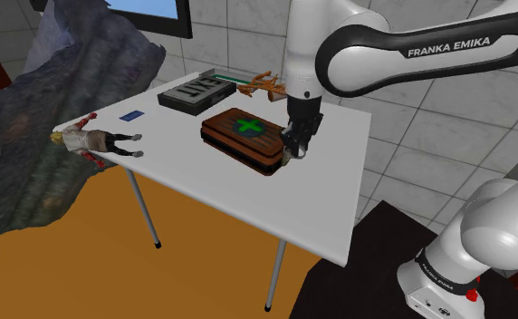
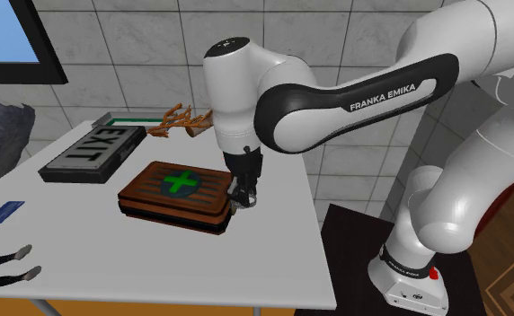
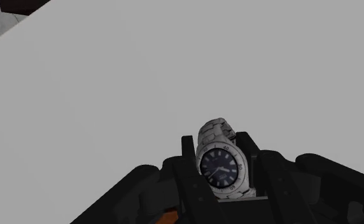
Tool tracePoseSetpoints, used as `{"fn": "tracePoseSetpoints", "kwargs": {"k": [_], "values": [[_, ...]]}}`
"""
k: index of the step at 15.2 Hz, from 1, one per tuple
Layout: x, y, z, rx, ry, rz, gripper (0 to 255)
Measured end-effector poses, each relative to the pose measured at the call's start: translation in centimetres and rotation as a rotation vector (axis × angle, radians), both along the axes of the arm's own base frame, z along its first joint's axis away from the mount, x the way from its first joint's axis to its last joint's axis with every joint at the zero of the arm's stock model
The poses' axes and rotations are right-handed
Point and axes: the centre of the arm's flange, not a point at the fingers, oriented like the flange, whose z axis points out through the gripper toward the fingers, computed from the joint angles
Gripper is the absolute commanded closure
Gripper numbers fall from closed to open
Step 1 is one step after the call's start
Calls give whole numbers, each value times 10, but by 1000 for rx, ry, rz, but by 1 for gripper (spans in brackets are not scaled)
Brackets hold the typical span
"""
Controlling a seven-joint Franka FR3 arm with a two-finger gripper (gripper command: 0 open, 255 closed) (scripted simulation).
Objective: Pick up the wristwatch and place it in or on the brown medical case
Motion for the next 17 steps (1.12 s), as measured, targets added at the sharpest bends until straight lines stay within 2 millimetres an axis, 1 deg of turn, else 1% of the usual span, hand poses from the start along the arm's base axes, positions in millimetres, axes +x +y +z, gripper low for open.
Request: {"fn": "tracePoseSetpoints", "kwargs": {"k": [15,16,17], "values": [[-1,0,79,0,0,0,255],[-1,1,83,0,0,0,255],[5,1,84,0,-1,1,255]]}}
